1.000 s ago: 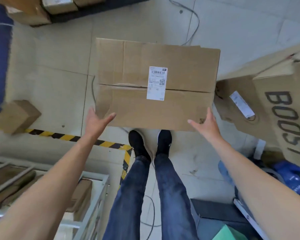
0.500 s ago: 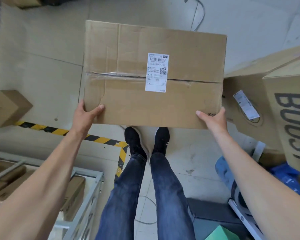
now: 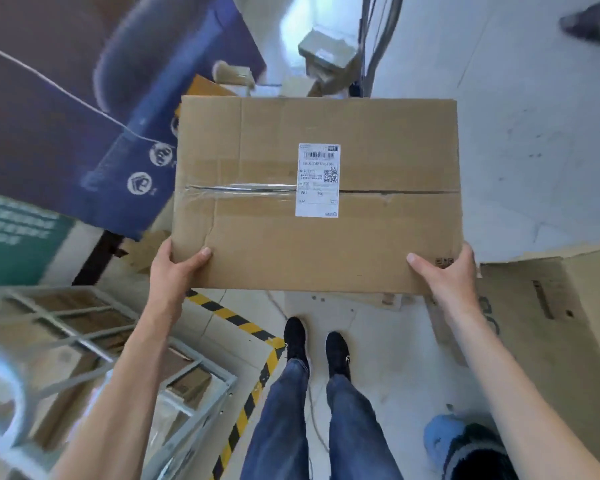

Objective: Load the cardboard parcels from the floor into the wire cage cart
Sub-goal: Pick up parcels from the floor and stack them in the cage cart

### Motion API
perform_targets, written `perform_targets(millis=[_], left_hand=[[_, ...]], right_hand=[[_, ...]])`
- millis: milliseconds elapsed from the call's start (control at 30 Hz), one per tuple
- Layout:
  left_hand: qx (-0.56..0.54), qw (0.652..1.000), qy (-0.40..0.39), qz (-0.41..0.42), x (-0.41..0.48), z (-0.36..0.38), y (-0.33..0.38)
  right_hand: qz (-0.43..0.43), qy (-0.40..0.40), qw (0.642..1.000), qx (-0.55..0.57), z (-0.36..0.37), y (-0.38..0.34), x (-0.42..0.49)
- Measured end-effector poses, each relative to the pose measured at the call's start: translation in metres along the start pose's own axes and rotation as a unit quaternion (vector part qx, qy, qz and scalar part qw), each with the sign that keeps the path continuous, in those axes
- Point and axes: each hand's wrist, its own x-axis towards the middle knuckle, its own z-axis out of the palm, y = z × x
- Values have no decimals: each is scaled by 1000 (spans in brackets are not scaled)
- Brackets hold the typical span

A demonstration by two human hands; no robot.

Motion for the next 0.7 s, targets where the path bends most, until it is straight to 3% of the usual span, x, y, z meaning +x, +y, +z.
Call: perform_targets(millis=[167,333,500,700], left_hand=[[-53,993,99,44,-89,-97,42],[-114,970,211,33,-196,-193,30],[-184,929,320,16,-304,-278,-32],[-233,876,423,-9,-455,-366,-150]], right_hand=[[-121,-50,990,-50,-12,-101,-59],[-227,-152,959,-73,14,-186,-131],[-322,-229,912,-108,74,-225,-237],[-397,-328,844,-150,150,-191,-404]])
